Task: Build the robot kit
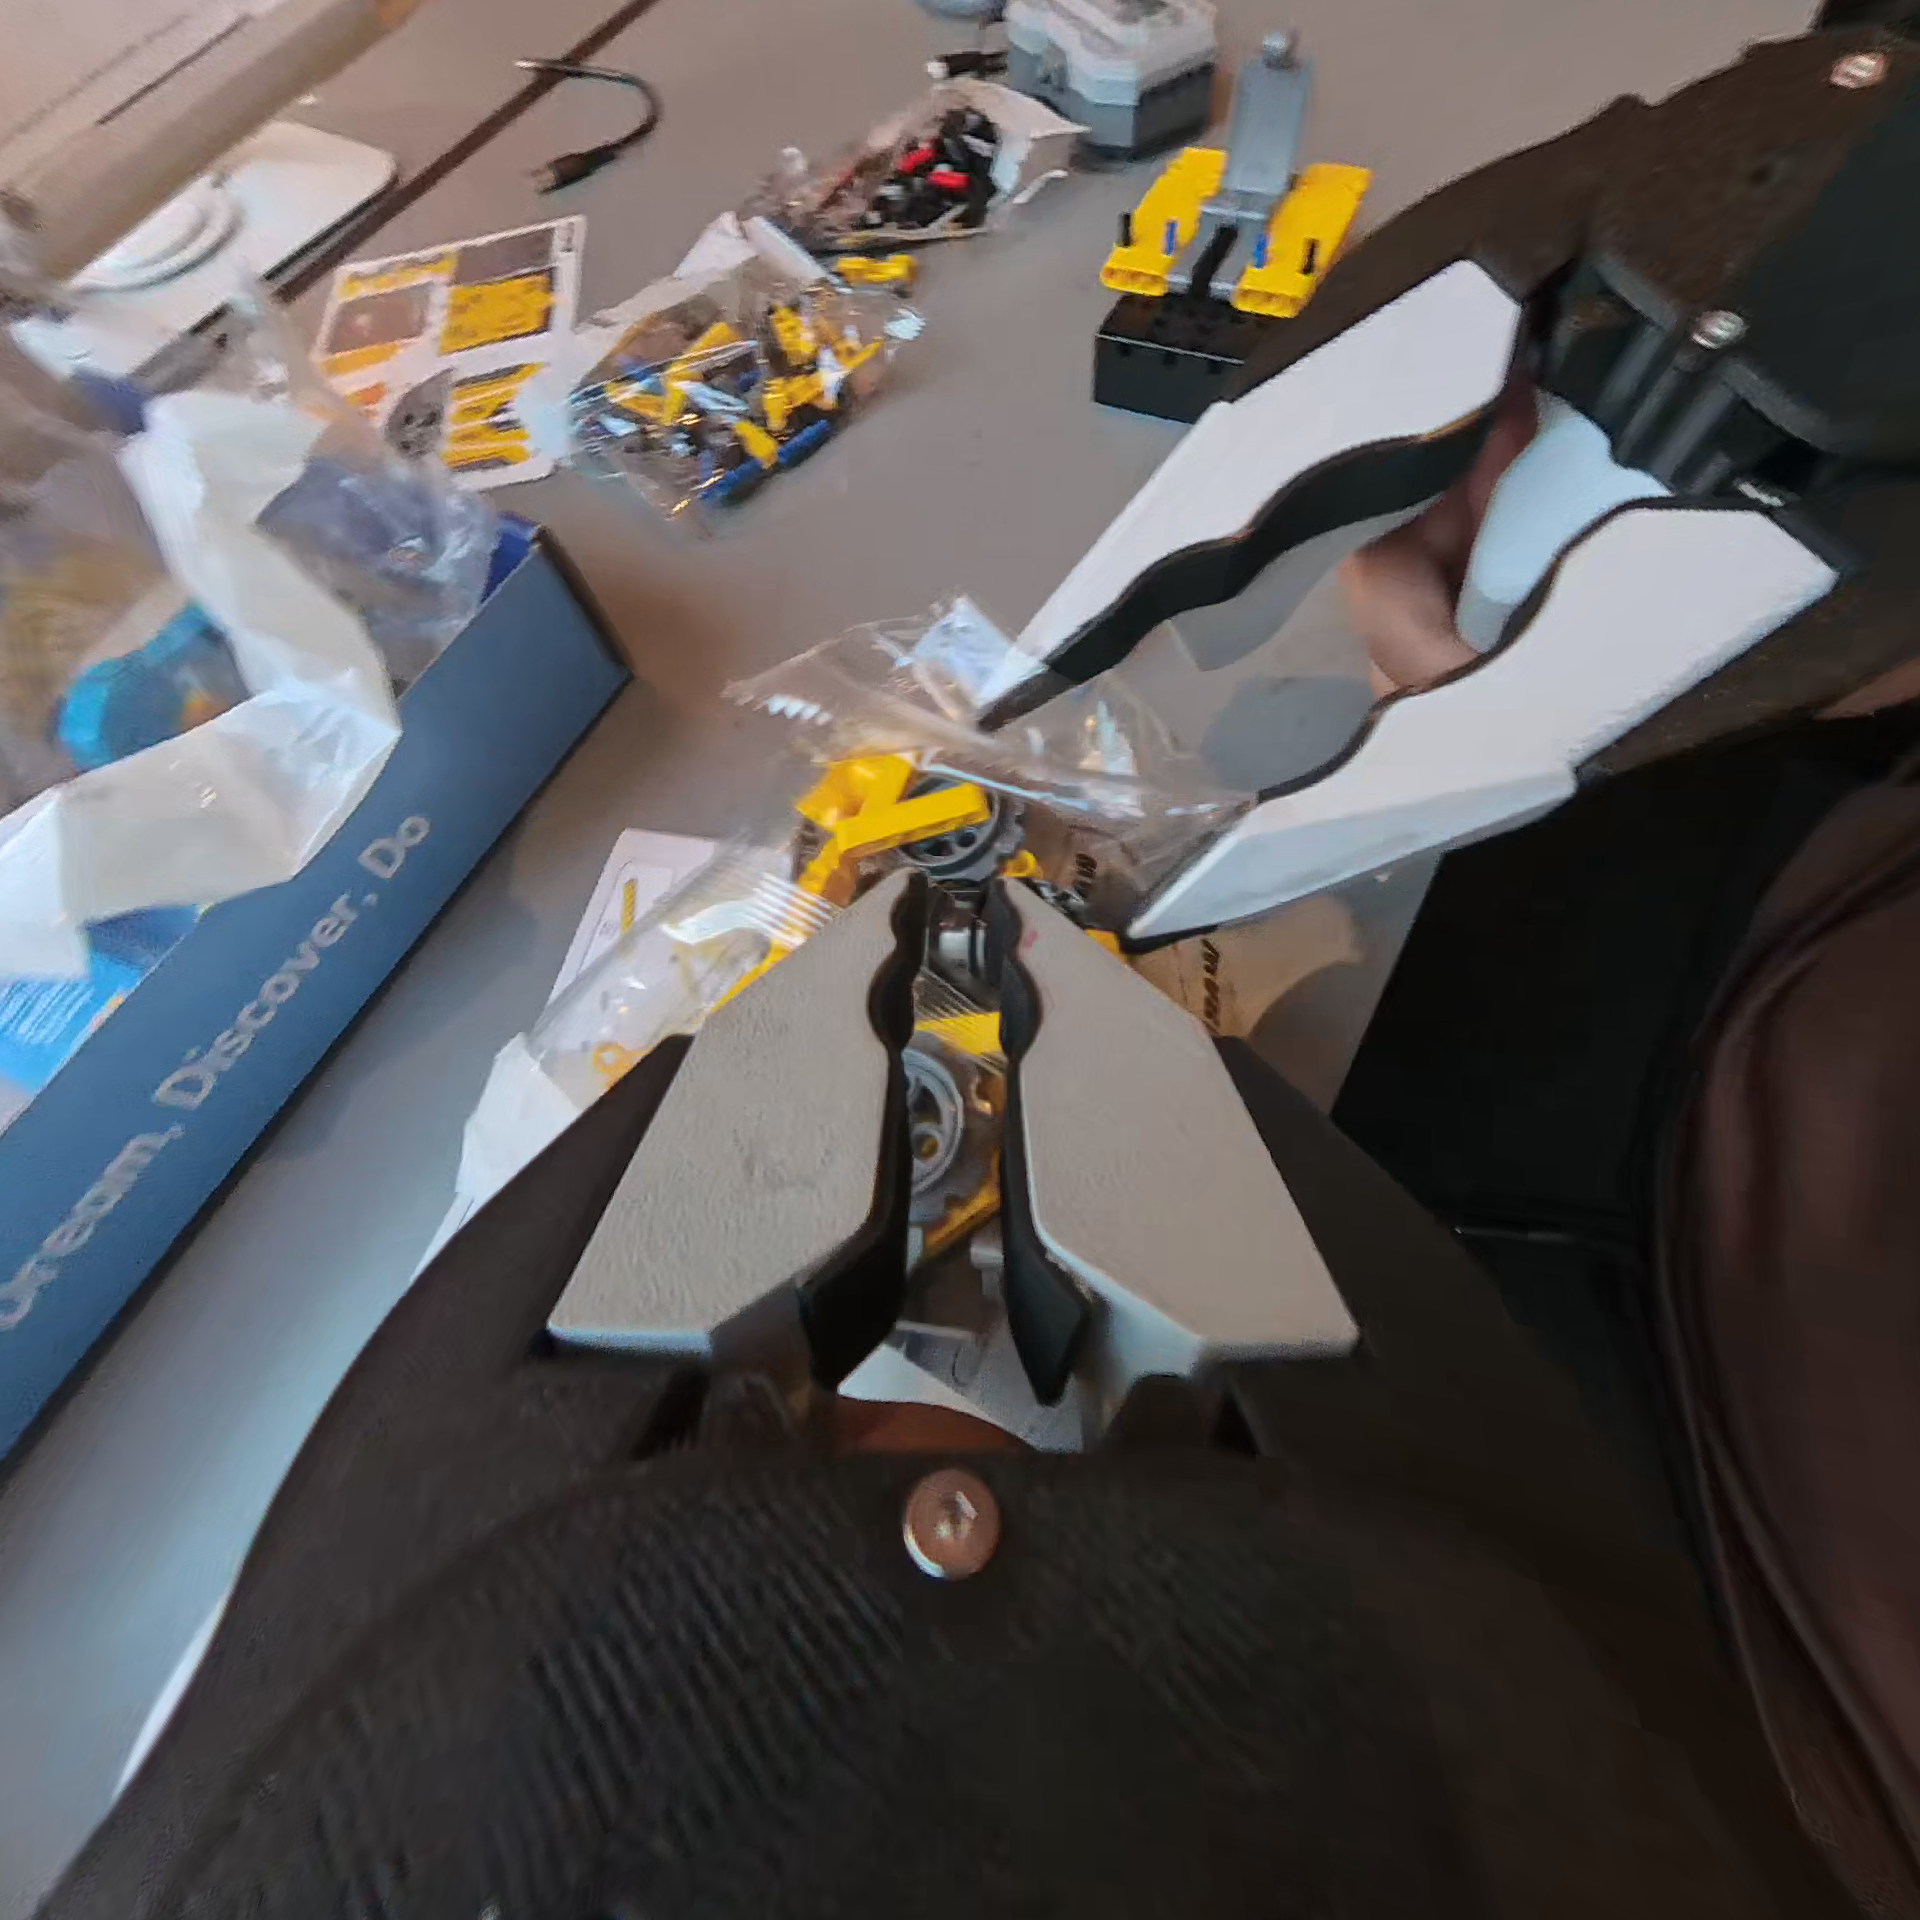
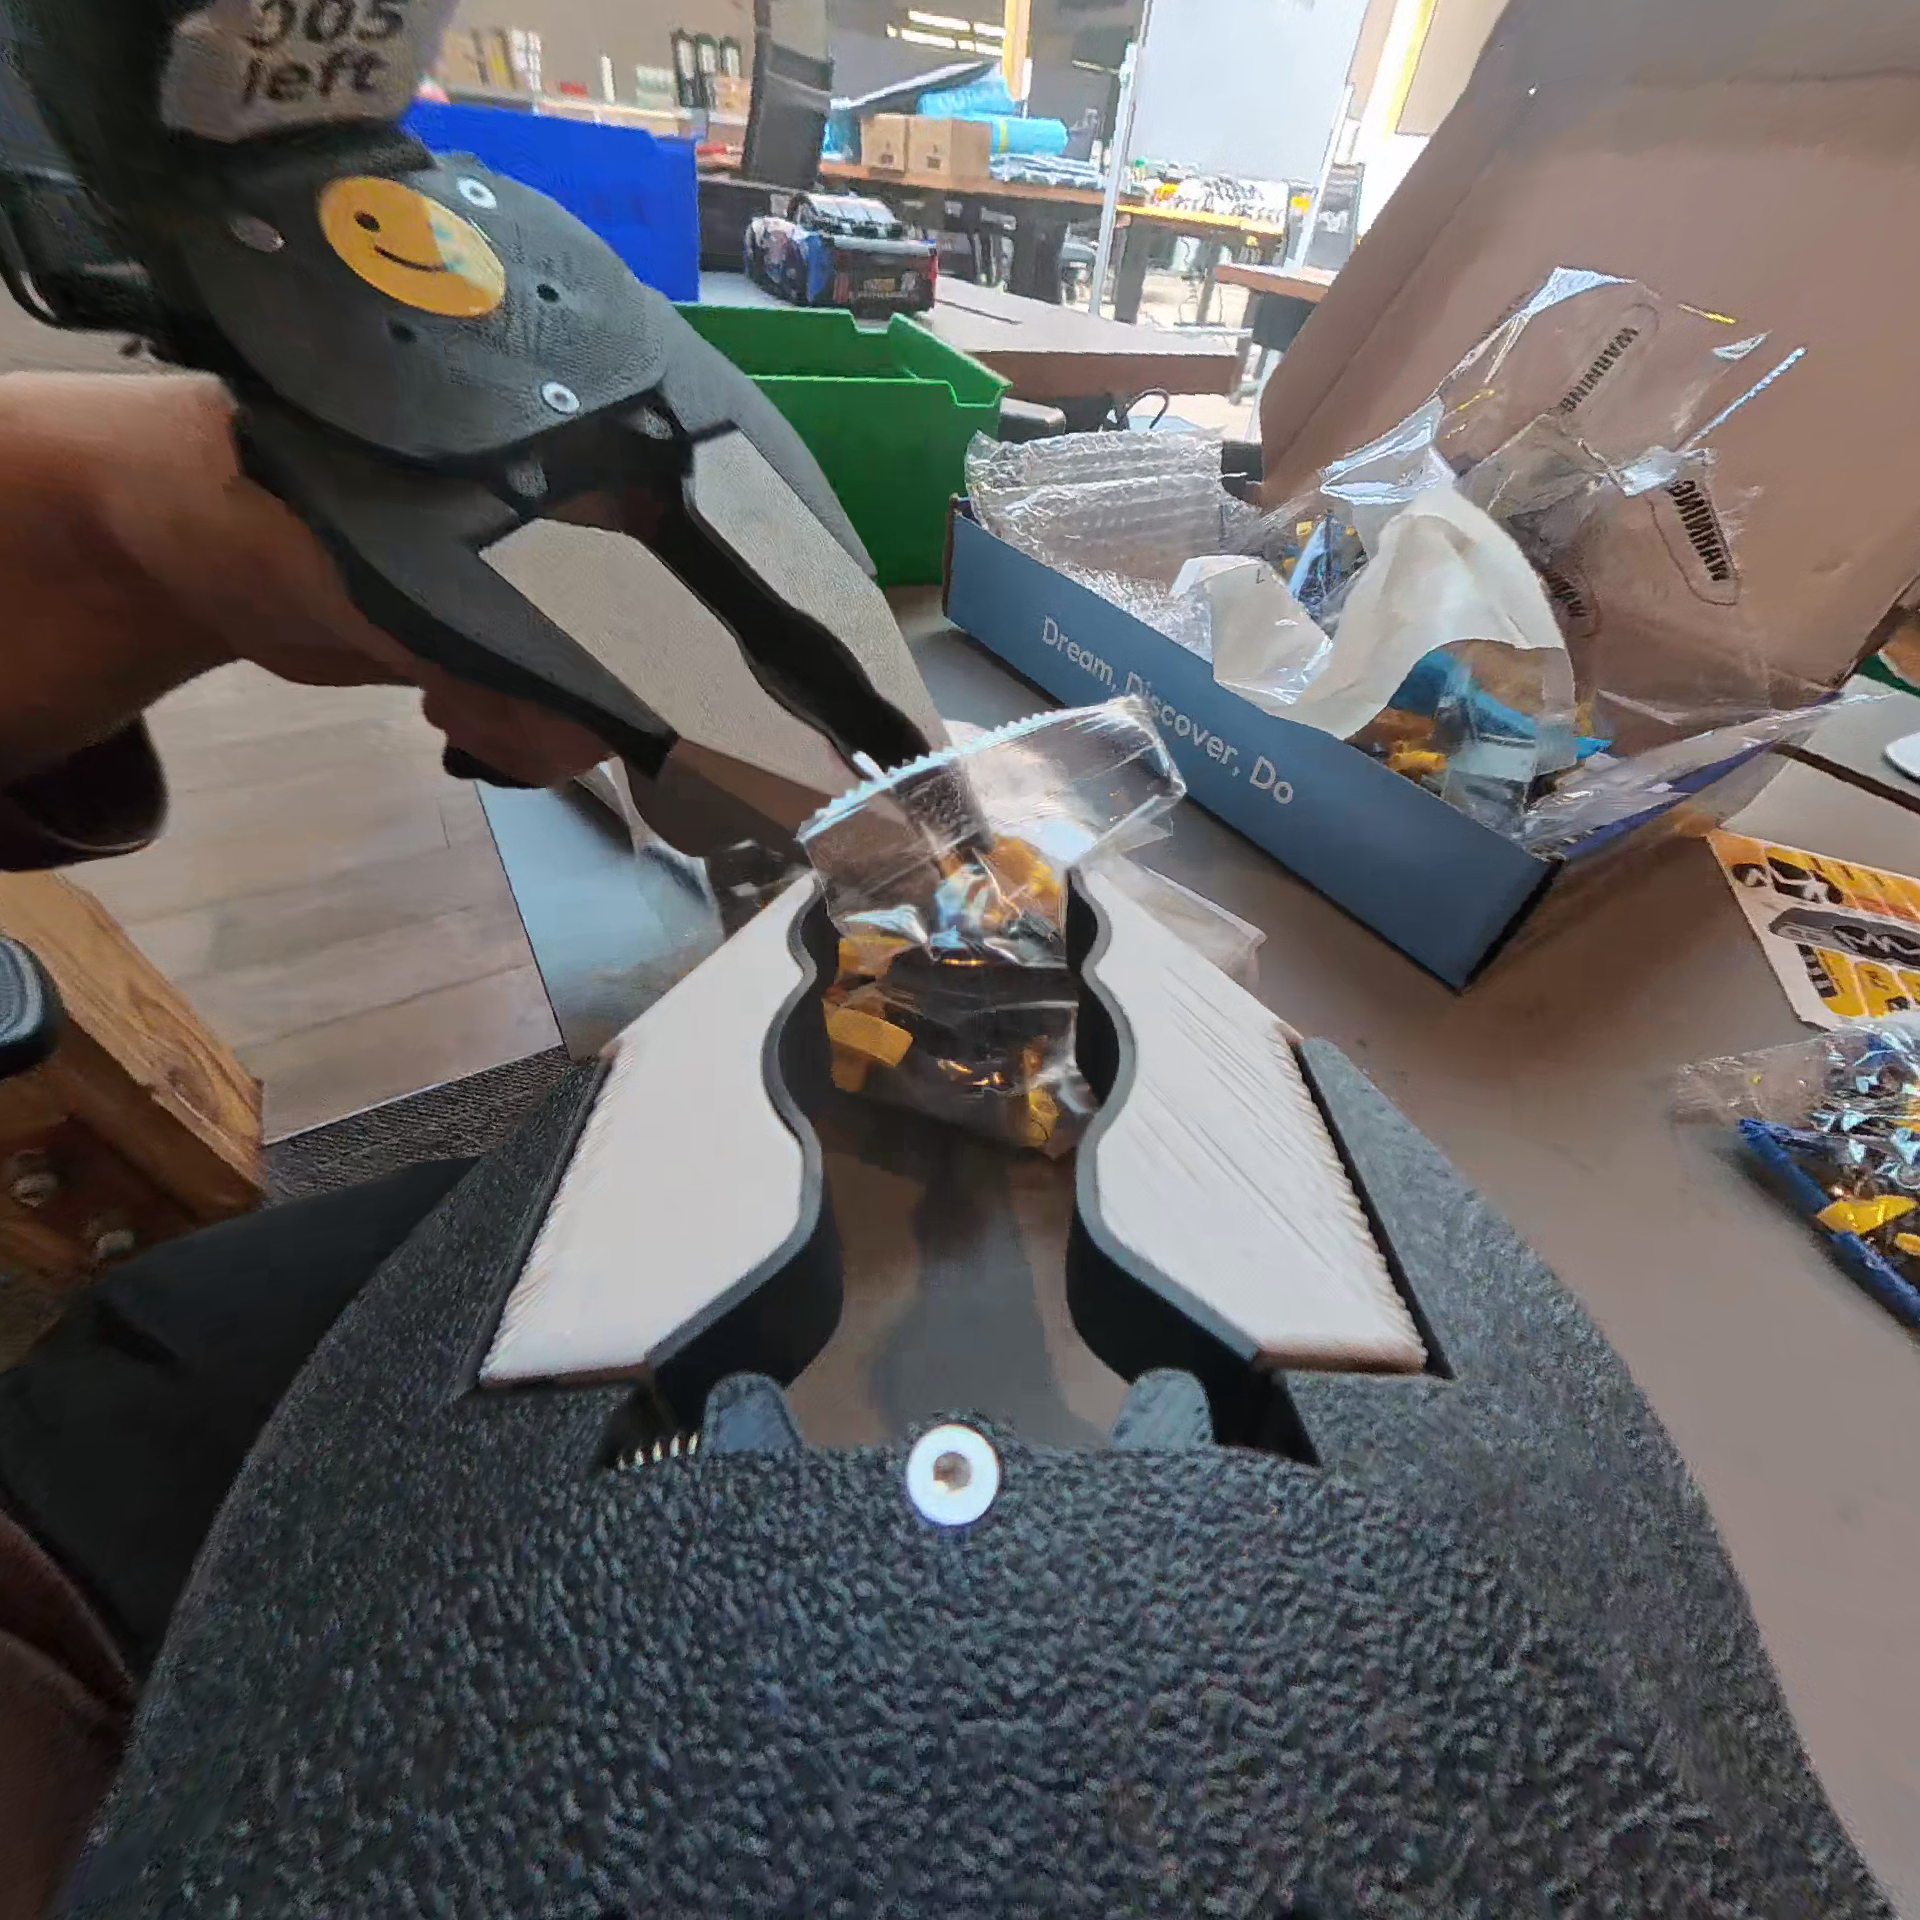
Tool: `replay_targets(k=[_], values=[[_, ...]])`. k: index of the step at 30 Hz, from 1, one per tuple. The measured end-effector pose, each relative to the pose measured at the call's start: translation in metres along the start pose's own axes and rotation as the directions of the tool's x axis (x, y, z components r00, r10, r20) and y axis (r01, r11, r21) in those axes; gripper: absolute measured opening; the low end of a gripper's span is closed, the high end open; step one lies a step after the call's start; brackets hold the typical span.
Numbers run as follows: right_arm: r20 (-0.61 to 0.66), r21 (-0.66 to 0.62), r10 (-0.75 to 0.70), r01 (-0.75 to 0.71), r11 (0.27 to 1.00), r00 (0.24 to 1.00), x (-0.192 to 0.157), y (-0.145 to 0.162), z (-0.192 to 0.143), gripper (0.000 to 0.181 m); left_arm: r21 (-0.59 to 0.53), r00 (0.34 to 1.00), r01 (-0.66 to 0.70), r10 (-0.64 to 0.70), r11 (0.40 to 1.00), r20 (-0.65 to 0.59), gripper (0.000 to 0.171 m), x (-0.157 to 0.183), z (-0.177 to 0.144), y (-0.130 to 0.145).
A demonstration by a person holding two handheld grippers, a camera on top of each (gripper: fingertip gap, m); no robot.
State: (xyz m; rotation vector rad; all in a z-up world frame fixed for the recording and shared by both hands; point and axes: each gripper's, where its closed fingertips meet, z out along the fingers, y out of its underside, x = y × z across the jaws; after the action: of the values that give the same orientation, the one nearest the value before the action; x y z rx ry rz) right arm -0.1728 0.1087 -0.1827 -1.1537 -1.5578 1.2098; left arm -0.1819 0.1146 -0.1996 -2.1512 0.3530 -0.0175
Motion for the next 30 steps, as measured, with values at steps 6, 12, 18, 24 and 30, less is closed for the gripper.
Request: replay_targets(k=[6, 12, 18, 24, 30], values=[[0.064, -0.029, 0.064, -0.062, 0.998, 0.996, 0.002, 0.006, -0.004, 0.048, -0.181, 0.987, -0.145, 0.154, 0.973, 0.034, 0.000, -0.006, 0.022, 0.012], [0.109, -0.121, 0.009, 0.004, 0.993, 0.994, 0.005, 0.018, -0.018, 0.062, -0.170, 0.988, -0.119, 0.134, 0.978, 0.082, 0.000, -0.010, 0.026, 0.018], [0.235, -0.192, -0.052, 0.099, 0.976, 0.971, 0.016, 0.008, -0.038, 0.048, -0.141, 0.975, -0.157, 0.176, 0.977, 0.135, 0.015, -0.008, 0.021, 0.007], [0.087, -0.457, 0.132, -0.078, 0.886, 0.987, 0.068, 0.049, -0.022, 0.044, -0.214, 0.968, -0.191, 0.220, 0.958, 0.121, 0.006, -0.014, 0.026, 0.009], [0.126, -0.540, 0.064, 0.014, 0.841, 0.990, 0.064, 0.072, 0.012, 0.040, -0.304, 0.931, -0.331, 0.361, 0.894, 0.049, 0.007, -0.019, 0.043, 0.004]])
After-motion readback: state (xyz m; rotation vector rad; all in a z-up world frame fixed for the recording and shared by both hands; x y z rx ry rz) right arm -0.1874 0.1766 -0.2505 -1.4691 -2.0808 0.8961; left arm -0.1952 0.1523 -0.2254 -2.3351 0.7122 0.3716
